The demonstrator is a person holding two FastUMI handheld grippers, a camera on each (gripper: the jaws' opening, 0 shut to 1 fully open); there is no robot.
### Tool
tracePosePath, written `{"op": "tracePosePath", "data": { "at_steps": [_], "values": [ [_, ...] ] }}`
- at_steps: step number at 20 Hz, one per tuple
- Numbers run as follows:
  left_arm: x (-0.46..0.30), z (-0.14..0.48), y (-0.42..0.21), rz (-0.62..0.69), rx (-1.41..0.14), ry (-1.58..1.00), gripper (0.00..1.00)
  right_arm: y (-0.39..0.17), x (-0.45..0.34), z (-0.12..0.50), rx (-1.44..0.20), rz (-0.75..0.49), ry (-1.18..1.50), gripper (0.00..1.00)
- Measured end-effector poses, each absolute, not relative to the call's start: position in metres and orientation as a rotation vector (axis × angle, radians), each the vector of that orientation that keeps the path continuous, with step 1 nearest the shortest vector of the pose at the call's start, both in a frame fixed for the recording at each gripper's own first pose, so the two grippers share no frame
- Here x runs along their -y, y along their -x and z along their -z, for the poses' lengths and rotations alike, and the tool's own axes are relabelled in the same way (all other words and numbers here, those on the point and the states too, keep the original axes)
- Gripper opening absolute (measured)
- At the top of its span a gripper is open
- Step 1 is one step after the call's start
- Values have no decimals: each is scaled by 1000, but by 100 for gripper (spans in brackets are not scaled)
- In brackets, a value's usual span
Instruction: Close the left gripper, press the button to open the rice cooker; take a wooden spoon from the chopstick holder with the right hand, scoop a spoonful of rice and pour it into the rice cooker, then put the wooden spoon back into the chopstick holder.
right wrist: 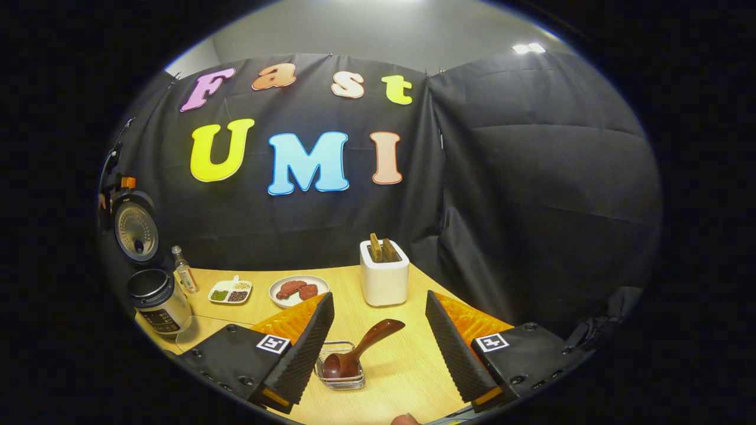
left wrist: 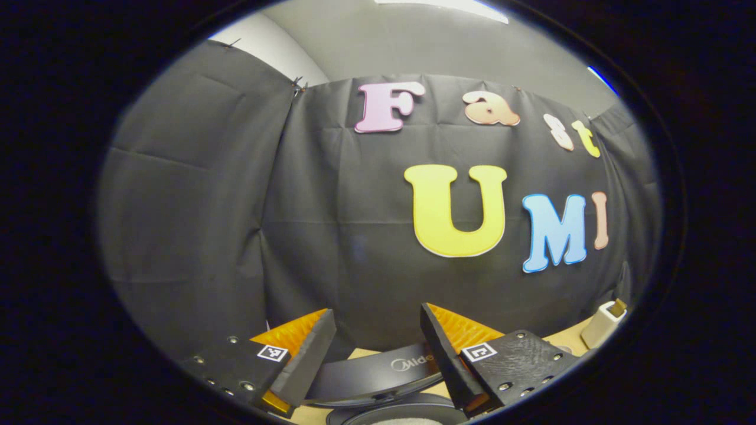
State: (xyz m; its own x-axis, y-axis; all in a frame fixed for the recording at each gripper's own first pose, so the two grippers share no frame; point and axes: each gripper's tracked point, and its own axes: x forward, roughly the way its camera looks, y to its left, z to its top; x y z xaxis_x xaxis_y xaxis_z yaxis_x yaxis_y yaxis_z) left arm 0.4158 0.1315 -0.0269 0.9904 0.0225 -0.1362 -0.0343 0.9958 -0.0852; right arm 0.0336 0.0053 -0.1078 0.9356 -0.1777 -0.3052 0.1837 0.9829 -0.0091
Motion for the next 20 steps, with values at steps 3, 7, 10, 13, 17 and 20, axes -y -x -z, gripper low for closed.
{"op": "tracePosePath", "data": {
  "at_steps": [3, 7, 10, 13, 17, 20],
  "values": [
    [-130, 32, -410, -26, -146, 137, 94, -35, -7, 104, -304, 162, -12, 98],
    [-116, 38, -377, -6, -159, 134, 94, -32, -8, 100, -293, 127, -25, 98],
    [-102, 46, -354, 10, -179, 138, 91, -29, -9, 100, -286, 99, -20, 98],
    [-89, 57, -325, 26, -199, 128, 94, -26, -15, 103, -291, 63, -44, 98],
    [-73, 78, -290, 48, -235, 126, 91, -20, -19, 110, -309, 15, -44, 98],
    [-63, 95, -268, 60, -266, 130, 91, -17, -19, 112, -315, -11, -42, 98]
  ]
}}
